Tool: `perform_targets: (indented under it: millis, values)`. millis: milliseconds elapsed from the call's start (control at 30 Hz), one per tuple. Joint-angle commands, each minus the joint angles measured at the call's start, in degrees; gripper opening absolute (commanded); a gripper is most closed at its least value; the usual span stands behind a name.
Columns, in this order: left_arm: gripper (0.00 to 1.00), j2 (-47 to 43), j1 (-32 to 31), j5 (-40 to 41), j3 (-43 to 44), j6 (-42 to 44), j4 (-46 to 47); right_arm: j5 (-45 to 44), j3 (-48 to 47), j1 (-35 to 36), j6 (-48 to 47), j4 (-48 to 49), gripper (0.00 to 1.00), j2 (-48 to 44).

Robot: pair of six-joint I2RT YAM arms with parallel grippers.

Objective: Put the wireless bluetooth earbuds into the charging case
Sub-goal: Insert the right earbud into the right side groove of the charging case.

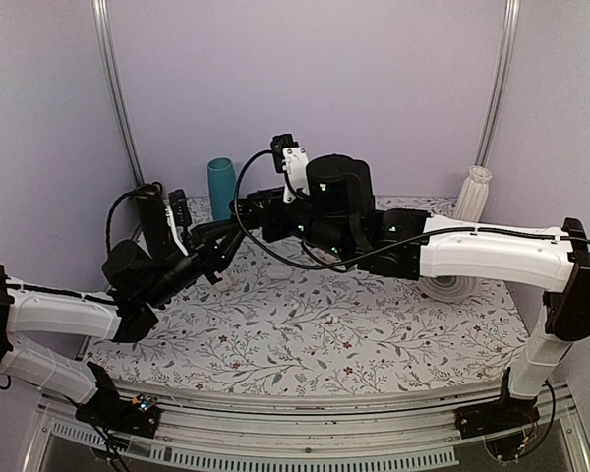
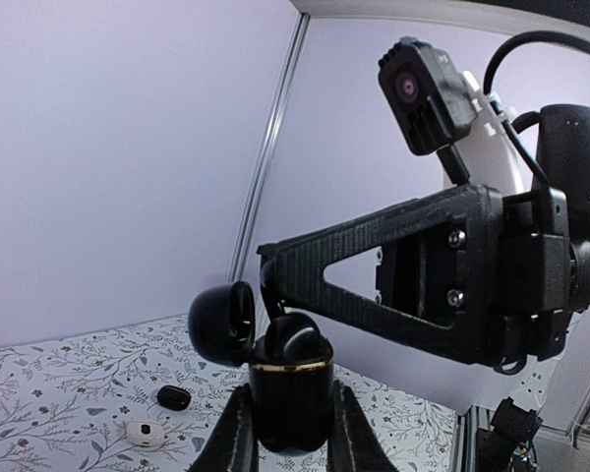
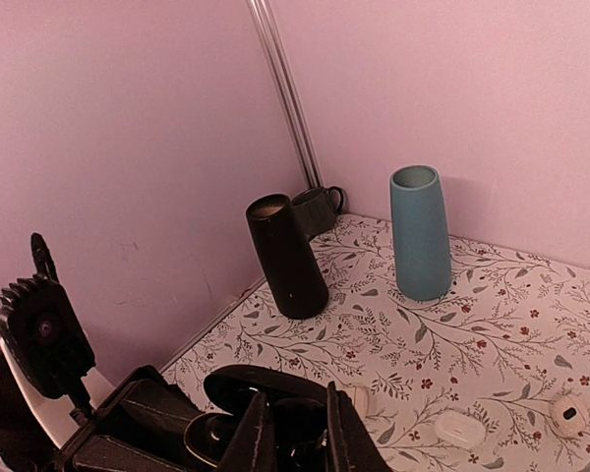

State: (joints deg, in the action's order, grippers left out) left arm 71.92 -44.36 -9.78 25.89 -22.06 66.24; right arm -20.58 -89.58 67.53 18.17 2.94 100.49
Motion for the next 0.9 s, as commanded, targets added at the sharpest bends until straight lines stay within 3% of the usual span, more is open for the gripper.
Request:
perform_targets:
  millis: [0,867]
  values:
    - [0.0,0.0,-0.3,1.6,2.1,0.9,4.0,2.6,-0.7,1.3,0.3,-3.6,0.15,1.4]
    - [0.0,0.2,-0.3,1.9,2.5,1.5,2.9,3.0,-0.3,1.3,0.7,-3.7,0.18,0.8]
